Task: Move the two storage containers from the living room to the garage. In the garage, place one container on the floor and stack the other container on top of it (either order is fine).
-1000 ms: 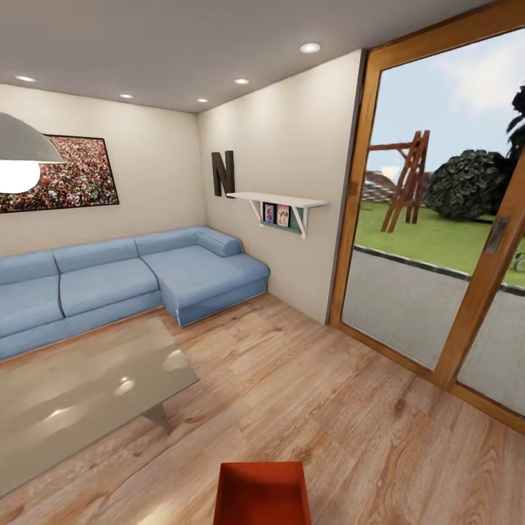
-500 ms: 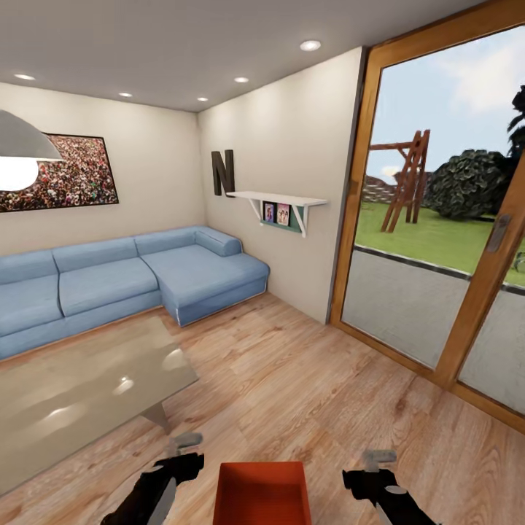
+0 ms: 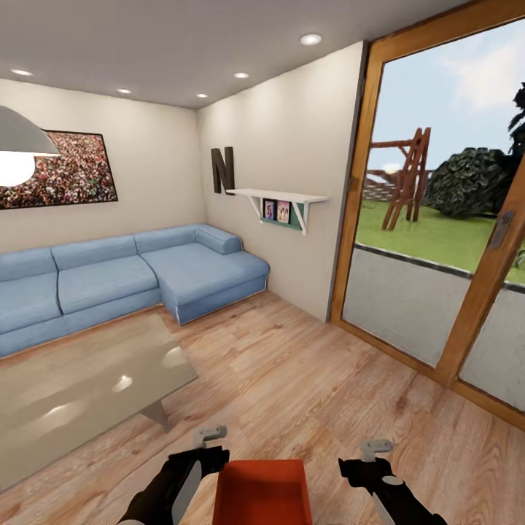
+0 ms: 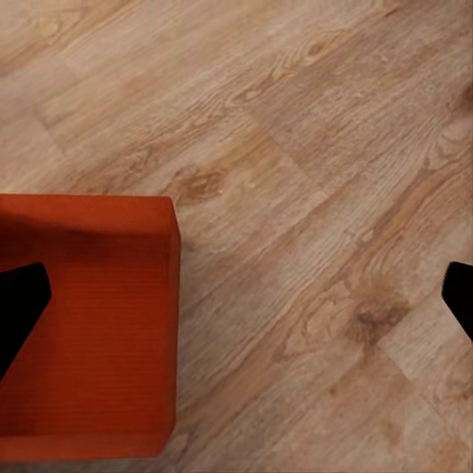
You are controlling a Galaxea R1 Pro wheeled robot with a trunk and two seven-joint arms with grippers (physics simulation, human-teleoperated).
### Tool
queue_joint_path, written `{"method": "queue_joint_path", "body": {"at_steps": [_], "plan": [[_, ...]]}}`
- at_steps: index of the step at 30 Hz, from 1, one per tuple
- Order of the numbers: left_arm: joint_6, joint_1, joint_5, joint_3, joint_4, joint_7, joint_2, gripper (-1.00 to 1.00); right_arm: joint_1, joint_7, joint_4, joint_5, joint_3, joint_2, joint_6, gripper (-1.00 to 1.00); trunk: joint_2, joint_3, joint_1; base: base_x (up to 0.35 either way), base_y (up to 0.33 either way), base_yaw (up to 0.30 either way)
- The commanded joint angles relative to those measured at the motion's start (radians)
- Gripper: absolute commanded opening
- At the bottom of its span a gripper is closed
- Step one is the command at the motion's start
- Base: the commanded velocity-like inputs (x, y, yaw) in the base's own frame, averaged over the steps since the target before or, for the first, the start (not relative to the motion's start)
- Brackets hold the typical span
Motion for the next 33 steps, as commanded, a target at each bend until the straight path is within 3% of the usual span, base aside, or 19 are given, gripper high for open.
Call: {"method": "queue_joint_path", "body": {"at_steps": [1,13,15,16,17,33], "plan": [[-0.004,0.000,0.011,0.002,0.012,0.005,-0.001,1.00,-0.001,-0.001,-0.002,-0.002,0.003,-0.001,0.006,1.00,-0.009,-0.006,0.004,0.000,0.000,0.000],[-0.011,0.000,0.010,0.002,0.069,0.011,0.000,1.00,0.000,0.011,0.011,-0.007,0.004,0.004,0.016,1.00,-0.093,-0.063,0.050,0.000,0.000,0.000],[-0.008,0.000,0.010,0.002,0.069,0.012,0.000,1.00,0.000,0.058,0.025,-0.006,0.004,0.004,0.015,1.00,-0.107,-0.073,0.058,0.000,0.000,0.000],[-0.005,0.000,0.009,0.000,0.070,0.036,-0.006,1.00,0.000,0.153,0.039,-0.006,0.002,0.004,0.015,1.00,-0.114,-0.077,0.062,0.000,0.000,0.000],[-0.005,0.000,0.009,0.000,0.070,0.046,-0.008,1.00,0.000,0.161,0.040,-0.005,0.001,0.004,0.015,1.00,-0.121,-0.082,0.066,0.000,0.000,0.000],[-0.005,0.000,0.009,-0.008,0.133,0.067,-0.005,1.00,0.000,0.187,0.057,-0.006,0.000,0.004,0.037,1.00,-0.233,-0.158,0.127,0.000,0.000,0.000]]}}
